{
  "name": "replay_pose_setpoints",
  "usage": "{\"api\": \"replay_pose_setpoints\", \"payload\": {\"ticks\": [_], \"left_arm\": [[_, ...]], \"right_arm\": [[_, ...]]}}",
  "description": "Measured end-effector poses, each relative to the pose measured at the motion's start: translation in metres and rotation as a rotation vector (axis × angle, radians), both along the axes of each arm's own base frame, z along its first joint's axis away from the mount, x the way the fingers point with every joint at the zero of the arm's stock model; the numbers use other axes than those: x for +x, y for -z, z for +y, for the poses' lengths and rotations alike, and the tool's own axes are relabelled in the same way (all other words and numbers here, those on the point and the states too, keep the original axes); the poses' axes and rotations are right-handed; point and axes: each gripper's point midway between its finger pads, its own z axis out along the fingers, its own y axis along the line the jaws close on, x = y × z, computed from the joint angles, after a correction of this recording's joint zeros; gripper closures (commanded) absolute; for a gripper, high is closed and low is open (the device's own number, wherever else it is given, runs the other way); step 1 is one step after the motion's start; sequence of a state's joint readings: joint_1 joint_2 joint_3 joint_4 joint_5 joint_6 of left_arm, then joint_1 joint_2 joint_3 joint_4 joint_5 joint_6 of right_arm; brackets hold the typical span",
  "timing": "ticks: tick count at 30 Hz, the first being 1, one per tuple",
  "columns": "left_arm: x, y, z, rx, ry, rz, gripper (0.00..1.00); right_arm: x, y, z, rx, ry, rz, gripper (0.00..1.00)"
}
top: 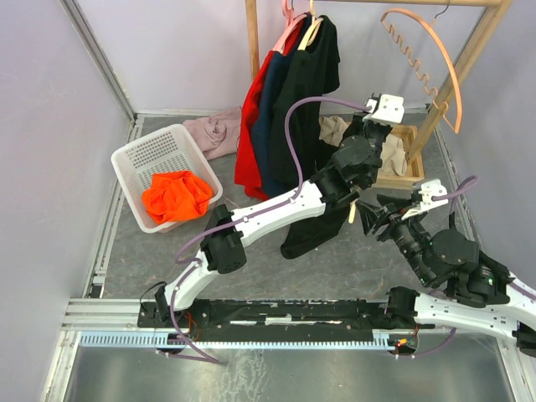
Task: Remove the t-shirt from the hanger
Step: Remove the T-shirt from the clothesline.
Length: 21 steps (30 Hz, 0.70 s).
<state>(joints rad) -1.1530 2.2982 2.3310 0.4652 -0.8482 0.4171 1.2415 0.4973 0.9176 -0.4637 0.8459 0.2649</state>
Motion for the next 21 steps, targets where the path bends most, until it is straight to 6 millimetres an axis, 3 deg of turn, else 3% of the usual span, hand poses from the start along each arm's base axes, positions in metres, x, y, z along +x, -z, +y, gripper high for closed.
{"api": "replay_pose_setpoints", "payload": {"ticks": [21], "left_arm": [[0.007,0.006,0.002,0.010,-0.022,0.013,0.97]], "right_arm": [[0.004,0.018,0.020,-0.042,-0.009,0.042,0.41]]}}
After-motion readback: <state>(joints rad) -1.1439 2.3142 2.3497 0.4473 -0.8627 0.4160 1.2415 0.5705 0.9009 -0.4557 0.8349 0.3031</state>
